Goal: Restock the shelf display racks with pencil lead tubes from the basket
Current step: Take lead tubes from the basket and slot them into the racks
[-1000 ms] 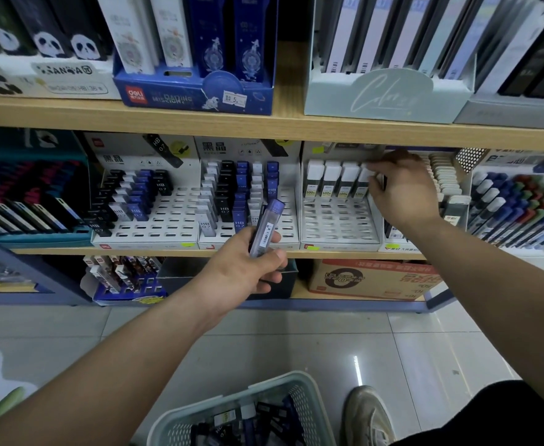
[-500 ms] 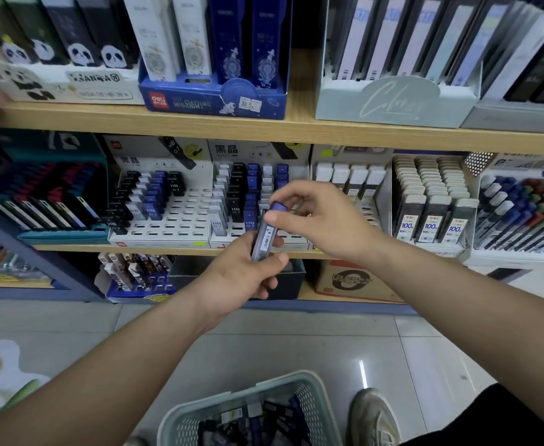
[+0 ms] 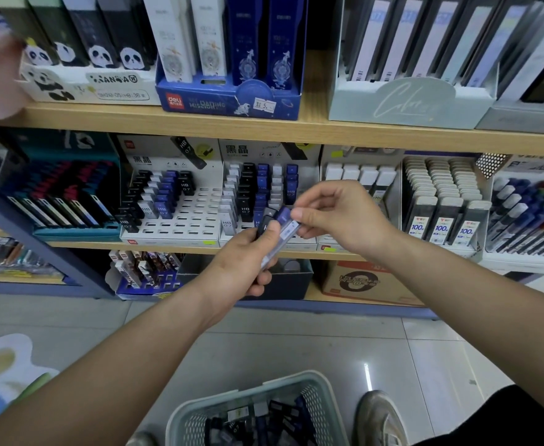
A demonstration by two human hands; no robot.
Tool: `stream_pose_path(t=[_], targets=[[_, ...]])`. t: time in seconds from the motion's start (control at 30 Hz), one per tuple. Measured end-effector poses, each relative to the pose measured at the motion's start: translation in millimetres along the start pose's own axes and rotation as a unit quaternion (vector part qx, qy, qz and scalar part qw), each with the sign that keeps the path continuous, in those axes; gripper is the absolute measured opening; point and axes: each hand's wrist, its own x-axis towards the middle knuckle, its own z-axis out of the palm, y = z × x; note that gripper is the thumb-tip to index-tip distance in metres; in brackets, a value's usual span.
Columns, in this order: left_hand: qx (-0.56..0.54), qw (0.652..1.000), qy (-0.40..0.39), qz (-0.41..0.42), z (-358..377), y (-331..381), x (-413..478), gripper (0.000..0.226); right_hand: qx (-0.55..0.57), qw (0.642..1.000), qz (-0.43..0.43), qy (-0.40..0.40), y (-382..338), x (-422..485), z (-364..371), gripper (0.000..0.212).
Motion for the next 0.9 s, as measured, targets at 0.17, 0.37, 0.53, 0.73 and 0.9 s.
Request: stream_pose_path(t=[0.17, 0.37, 0.53, 0.73, 0.9], targets=[[0.009, 1.000, 0.022, 0.007, -10, -1, 3, 0.033, -0.014, 1.000, 0.017, 0.022, -2, -2, -13, 0.004], [-0.021, 1.000, -0.020, -0.004, -8, 1, 0, 0.026, 0.026, 1.000, 0.005, 0.003, -2, -5, -14, 0.005], [0.011, 0.998, -0.058, 0.020, -11, 3, -3, 0.042, 0.077, 0.997, 0.010, -0.023, -3, -6, -22, 0.014], [0.019, 0.997, -0.040, 0.059, -15, 2, -3, 0.028, 0.032, 0.998, -0.002, -0.048, 5, -5, -26, 0.032], [0.028, 0.998, -0.021, 0.061, -18, 5, 0, 0.020, -0.032, 0.995, 0.013, -0.096, 9, -9, -22, 0.025]])
